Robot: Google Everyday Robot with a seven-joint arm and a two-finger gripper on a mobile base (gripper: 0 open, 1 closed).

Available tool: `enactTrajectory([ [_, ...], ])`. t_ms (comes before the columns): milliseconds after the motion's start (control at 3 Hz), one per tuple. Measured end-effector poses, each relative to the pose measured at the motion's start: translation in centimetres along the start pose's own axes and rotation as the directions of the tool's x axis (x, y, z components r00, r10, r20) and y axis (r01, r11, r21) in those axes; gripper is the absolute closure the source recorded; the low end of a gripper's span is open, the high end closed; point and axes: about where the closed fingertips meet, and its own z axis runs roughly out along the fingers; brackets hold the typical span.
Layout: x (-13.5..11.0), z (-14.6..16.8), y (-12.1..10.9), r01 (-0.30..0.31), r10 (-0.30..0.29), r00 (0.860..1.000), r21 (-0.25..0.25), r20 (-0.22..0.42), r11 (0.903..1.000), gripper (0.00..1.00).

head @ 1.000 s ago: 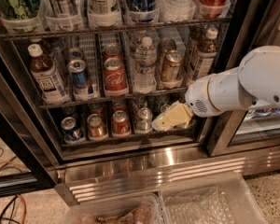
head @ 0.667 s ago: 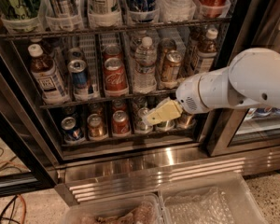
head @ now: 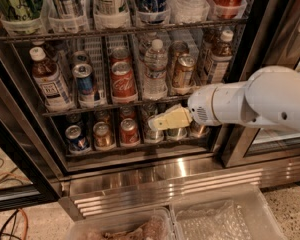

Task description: Pick water bottle from middle shelf of fridge

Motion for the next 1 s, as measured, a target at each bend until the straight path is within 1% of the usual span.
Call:
enactTrajectory([
  [333,-0.9,1.3,-0.6,-0.102,0.095,0.990,0.062,0.101,0.9929,0.00],
  [667,-1.5,2.9,-0.9,-0.180,0.159,0.971,0.107,0.178,0.9780,0.00],
  [1000,-2.1,4.3,-0.9,-0.208,0.176,0.960,0.133,0.219,0.9691,0.00],
])
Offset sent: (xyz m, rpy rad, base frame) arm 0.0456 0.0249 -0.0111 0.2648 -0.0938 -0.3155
